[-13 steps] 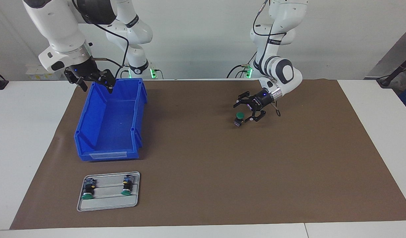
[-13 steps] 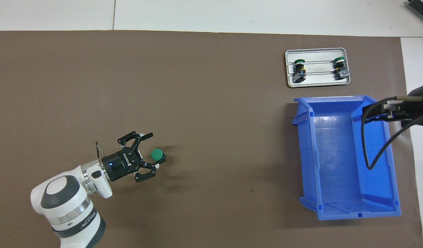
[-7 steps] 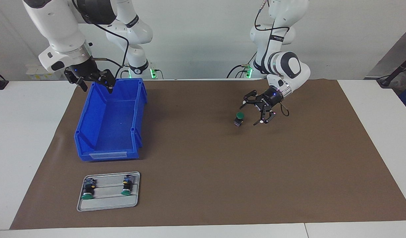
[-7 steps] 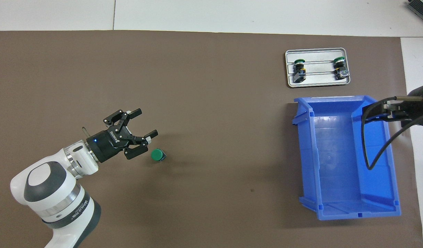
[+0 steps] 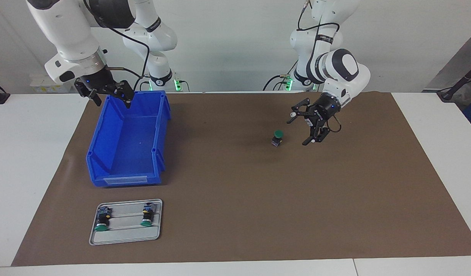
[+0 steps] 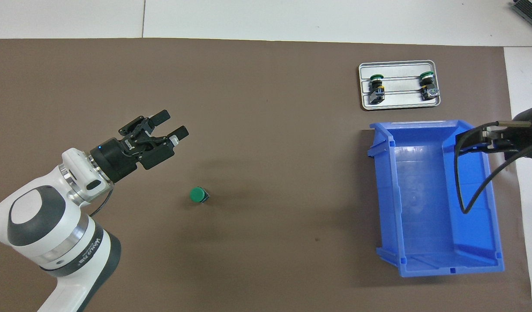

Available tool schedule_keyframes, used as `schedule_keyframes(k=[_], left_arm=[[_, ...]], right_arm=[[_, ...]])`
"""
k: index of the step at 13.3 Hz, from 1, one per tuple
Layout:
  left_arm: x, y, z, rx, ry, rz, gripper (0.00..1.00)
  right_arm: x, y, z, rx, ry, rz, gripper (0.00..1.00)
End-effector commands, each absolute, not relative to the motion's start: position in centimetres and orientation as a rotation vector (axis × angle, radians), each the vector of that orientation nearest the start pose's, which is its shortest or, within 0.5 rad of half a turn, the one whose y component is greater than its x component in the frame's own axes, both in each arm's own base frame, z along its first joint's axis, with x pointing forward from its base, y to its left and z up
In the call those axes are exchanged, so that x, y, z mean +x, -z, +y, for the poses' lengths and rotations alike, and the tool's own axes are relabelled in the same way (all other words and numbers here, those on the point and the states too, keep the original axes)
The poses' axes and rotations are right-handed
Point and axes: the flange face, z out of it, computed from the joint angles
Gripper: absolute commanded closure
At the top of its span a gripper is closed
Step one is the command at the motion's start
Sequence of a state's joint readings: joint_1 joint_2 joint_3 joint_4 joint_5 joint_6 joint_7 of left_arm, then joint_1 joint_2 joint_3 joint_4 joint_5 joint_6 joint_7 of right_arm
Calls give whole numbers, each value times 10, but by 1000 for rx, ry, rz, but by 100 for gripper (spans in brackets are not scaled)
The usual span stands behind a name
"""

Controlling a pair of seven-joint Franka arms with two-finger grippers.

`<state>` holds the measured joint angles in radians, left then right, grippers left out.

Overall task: Place and press button with both arms
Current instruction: 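Raise the left gripper up and away from the button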

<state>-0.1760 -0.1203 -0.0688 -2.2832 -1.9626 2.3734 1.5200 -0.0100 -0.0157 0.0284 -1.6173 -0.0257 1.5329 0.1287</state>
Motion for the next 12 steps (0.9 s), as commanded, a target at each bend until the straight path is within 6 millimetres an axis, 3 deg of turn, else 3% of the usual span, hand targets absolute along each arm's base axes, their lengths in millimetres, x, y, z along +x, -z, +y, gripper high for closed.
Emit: schedule_keyframes(k=[1, 4, 6, 8, 12], left_arm=[[524, -459, -142, 1845, -965, -57, 0], [537, -487, -137, 1788, -868, 109, 0], [547, -517, -134, 1801, -764, 166, 0], [563, -545, -125, 1856, -694, 195, 0], [572, -607, -118, 1973, -610, 113, 0]], right_arm=[[538, -609, 5, -3169, -95, 141, 0], [538, -609, 5, -3169, -95, 141, 0], [538, -609, 5, -3169, -95, 141, 0], [538, -609, 5, -3169, -95, 143, 0], [538, -609, 5, -3169, -95, 141, 0]])
